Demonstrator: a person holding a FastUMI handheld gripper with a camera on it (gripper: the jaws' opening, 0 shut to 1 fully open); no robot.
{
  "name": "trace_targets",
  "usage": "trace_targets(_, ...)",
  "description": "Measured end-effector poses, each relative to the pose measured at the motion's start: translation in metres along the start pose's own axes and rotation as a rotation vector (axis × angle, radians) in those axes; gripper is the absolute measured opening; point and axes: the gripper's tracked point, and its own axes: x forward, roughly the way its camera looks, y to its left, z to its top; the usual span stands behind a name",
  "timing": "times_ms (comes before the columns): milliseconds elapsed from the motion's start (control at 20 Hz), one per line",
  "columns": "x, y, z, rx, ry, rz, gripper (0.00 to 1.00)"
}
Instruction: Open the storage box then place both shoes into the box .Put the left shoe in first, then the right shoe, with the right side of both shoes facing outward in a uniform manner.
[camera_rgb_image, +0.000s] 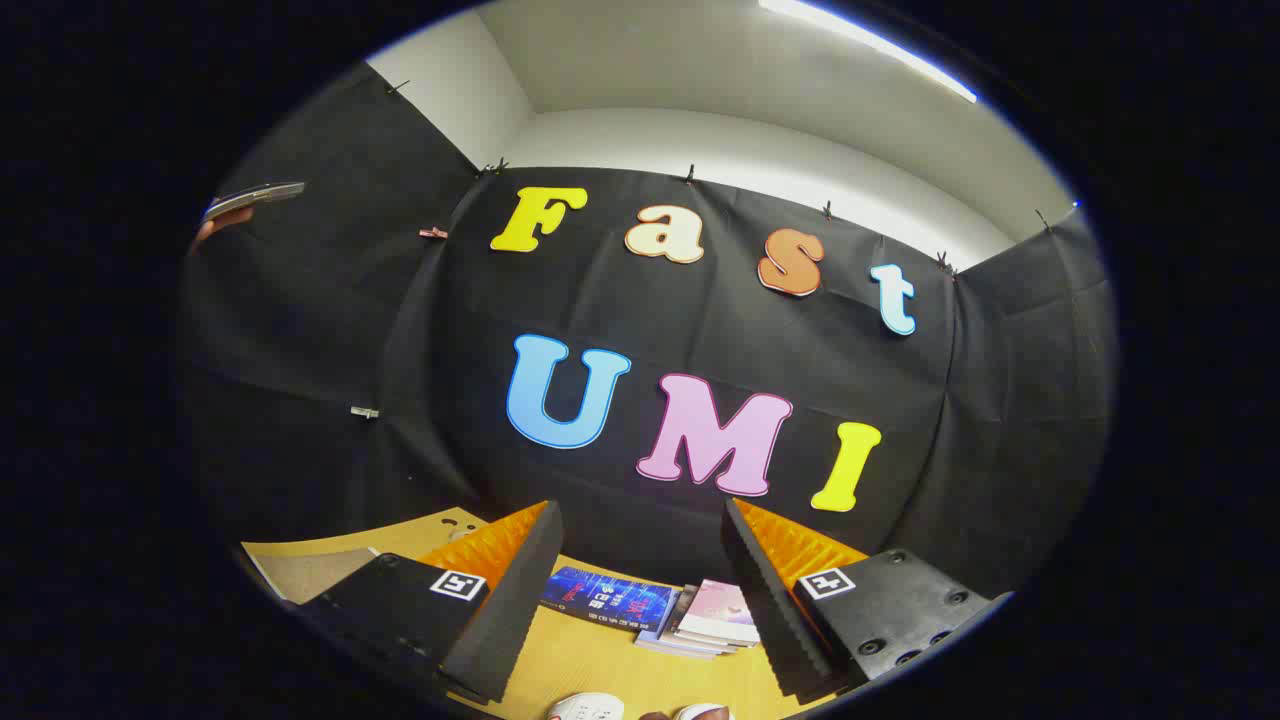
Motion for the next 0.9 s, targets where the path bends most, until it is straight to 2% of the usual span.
trace_targets(900, -0.024, -0.005, -0.011, 0.006, 0.042, -0.041, 0.97)
